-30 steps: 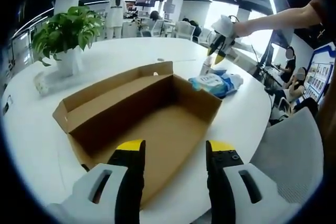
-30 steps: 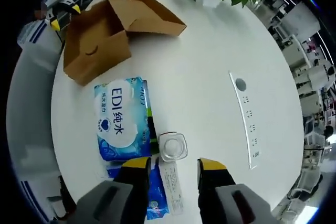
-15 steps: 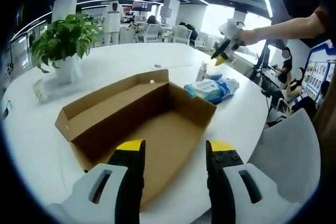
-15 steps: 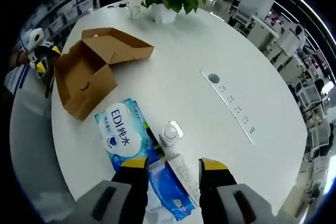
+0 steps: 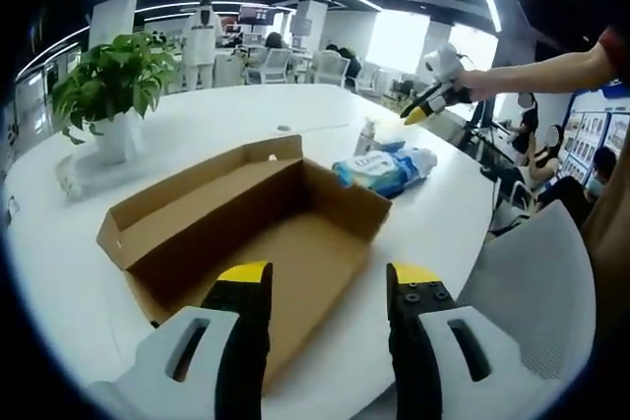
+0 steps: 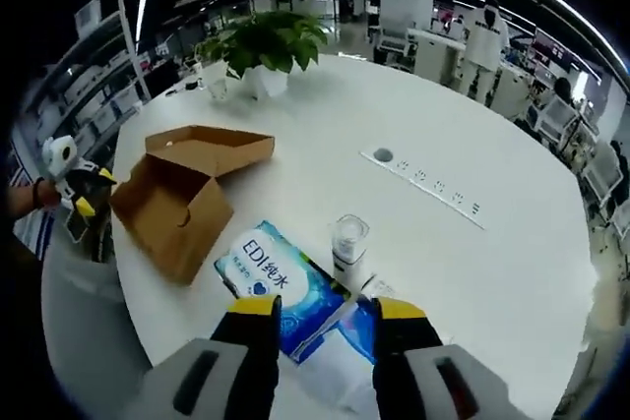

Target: Operate the shoe box by opening the lid, removing the specified soft item, and placing it in the target area until the item is outside and the box remains undamaged.

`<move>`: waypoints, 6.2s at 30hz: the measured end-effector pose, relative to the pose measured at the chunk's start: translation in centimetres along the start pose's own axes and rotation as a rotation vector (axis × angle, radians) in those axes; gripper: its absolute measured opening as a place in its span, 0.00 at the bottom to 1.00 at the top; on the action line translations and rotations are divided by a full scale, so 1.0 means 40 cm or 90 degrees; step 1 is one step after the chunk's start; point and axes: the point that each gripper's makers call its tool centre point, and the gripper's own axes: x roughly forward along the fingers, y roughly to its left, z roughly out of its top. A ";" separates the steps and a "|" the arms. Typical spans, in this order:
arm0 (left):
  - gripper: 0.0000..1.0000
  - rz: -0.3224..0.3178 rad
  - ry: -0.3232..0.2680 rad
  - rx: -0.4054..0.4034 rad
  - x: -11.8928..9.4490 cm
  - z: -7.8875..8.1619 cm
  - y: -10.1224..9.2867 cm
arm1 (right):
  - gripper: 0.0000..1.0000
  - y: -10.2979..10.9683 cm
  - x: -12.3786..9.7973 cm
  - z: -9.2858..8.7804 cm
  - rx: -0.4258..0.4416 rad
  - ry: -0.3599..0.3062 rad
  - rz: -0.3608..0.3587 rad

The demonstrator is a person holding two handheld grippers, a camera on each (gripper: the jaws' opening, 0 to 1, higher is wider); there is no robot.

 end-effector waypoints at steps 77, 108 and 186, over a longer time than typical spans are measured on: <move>0.51 0.297 -0.071 -0.202 -0.153 -0.090 0.204 | 0.45 0.405 0.038 -0.252 0.281 -0.189 0.135; 0.13 0.387 0.033 -0.427 -0.108 -0.267 0.258 | 0.43 0.444 0.044 -0.286 0.315 -0.189 0.141; 0.12 0.390 0.018 -0.450 -0.096 -0.276 0.266 | 0.21 0.291 0.669 0.353 0.109 0.055 -0.032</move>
